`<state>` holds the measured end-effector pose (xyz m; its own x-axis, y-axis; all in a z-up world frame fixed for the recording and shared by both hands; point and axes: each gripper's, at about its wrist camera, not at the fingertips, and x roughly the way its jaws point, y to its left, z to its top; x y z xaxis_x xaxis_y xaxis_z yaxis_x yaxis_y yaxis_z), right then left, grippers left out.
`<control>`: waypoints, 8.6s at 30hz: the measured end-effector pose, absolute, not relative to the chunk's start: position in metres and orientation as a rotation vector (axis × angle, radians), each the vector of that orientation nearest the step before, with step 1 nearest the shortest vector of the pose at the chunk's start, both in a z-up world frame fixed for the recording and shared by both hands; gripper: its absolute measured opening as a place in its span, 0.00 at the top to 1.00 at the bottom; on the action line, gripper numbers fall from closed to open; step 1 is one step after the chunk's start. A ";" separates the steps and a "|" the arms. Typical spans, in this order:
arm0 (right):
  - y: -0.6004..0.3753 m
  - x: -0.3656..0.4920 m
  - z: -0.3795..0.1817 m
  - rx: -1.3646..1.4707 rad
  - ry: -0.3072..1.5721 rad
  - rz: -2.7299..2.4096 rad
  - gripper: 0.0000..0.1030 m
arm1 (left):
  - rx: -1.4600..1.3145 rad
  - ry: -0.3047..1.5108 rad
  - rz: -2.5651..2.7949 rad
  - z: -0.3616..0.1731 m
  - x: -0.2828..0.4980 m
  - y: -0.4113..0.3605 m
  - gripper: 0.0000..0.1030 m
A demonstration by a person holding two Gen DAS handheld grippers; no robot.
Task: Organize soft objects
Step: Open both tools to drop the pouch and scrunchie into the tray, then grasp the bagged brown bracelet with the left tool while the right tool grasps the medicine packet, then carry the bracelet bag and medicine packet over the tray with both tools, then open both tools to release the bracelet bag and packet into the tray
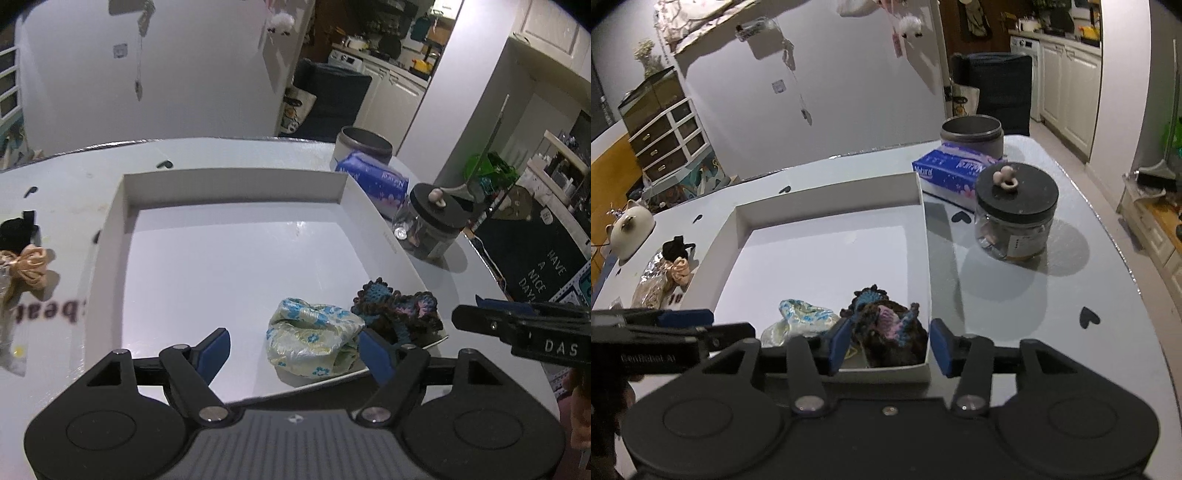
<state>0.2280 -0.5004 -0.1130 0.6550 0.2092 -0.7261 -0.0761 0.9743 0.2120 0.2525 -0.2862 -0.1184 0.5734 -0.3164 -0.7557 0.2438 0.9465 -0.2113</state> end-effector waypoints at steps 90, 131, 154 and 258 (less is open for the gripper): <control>-0.052 0.233 -0.139 -0.158 0.826 0.421 0.00 | -0.204 0.886 0.154 -0.141 0.263 0.139 0.00; 0.009 0.227 -0.188 -0.255 0.971 0.570 0.19 | -0.180 0.969 0.194 -0.170 0.268 0.170 0.16; -0.023 0.196 -0.173 -0.234 0.981 0.590 0.35 | -0.206 0.960 0.185 -0.167 0.220 0.163 0.68; -0.445 0.318 -0.112 0.166 0.819 0.119 0.13 | -0.144 0.890 -0.164 -0.114 0.287 -0.205 0.44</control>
